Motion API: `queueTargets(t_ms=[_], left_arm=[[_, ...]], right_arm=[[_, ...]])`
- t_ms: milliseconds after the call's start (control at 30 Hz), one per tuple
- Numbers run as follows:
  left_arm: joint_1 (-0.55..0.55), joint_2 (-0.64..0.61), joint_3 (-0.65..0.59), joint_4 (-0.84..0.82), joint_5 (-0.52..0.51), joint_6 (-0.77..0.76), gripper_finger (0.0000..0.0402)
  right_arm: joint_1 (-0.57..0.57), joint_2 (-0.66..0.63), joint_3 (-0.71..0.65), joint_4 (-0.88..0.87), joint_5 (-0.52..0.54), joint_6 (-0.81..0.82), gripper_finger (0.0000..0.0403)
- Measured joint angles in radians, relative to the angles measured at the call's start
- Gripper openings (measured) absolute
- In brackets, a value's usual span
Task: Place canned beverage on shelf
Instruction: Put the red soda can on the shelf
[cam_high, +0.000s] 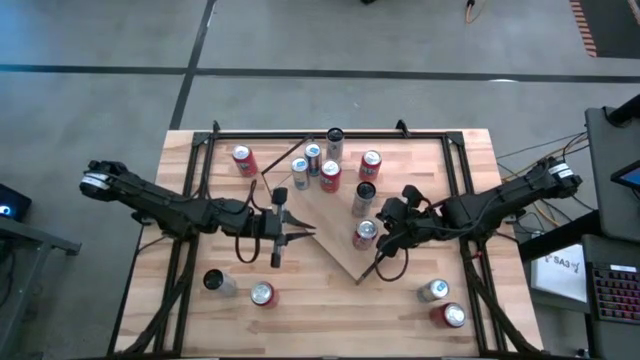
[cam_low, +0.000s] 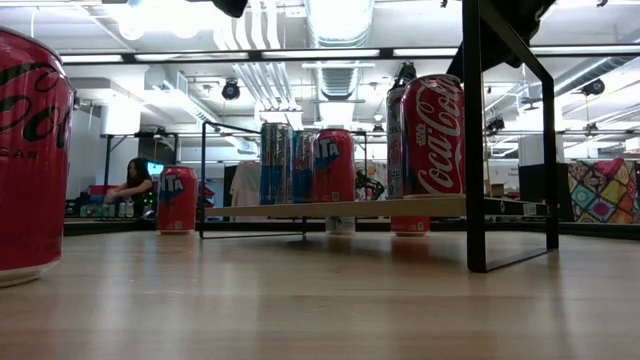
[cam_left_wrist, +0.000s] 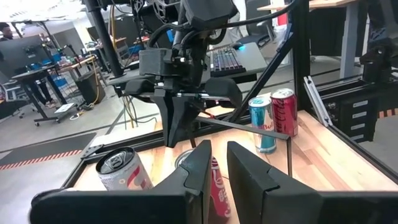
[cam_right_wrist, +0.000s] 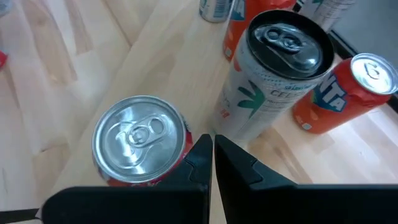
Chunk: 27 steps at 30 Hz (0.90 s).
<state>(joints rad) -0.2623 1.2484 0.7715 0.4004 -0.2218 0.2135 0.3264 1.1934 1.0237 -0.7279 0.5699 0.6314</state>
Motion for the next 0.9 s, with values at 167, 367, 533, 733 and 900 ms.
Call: queueTargets(t_ms=[167,367,533,733,900], left_arm=[[0.000,0.000,0.000,0.000,0.000,-0.002,0.0036],[0.000,0.000,0.000,0.000,0.000,-0.003,0.0036],[0.000,0.000,0.000,0.000,0.000,-0.006,0.0036],[0.000,0.000,0.000,0.000,0.000,-0.007,0.0036],[0.000,0.000,0.000,0.001,0.000,-0.014,0.0036]], right_arm=[[0.000,0.000,0.000,0.001,0.004,0.001,0.0009],[0.000,0.000,-0.005,0.003,0.007,-0.014,0.0009],[0.000,0.000,-0.018,0.003,0.011,-0.016,0.0009],[0.000,0.000,-0.029,0.004,0.025,-0.018,0.0009],[0.000,0.000,-0.029,0.009,0.022,-0.015,0.0009]])
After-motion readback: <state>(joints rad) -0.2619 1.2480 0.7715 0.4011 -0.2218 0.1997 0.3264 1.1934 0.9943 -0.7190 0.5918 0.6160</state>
